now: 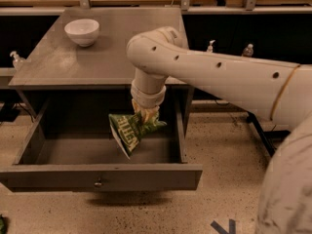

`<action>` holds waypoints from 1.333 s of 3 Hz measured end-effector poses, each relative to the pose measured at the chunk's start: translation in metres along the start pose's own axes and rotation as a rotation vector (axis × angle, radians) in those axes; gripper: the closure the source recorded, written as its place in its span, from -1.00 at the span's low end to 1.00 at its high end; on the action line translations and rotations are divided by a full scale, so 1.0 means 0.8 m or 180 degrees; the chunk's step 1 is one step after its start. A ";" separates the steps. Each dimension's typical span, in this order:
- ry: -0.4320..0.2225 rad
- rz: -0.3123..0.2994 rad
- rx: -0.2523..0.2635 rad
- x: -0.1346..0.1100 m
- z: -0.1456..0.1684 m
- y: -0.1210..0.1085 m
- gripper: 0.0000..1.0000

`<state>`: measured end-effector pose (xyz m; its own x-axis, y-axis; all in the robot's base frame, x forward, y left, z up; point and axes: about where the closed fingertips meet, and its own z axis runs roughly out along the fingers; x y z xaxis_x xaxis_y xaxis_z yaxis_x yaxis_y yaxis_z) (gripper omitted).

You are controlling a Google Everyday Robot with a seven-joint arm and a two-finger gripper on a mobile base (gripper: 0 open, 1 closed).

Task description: Pick green jalapeno chip bag from top drawer and place on counter

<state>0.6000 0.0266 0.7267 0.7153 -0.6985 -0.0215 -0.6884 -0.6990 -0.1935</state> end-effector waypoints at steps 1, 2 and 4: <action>-0.0392 -0.0034 0.0280 -0.034 -0.080 0.001 1.00; -0.0599 -0.0067 0.0536 -0.054 -0.166 0.000 1.00; -0.0232 0.0005 0.1061 -0.031 -0.248 -0.080 1.00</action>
Offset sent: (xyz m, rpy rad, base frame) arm -0.0663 0.0075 0.2146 0.3647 -0.0083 0.0711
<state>0.6025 0.0577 0.9344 0.7292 -0.6784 -0.0899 -0.6211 -0.6009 -0.5032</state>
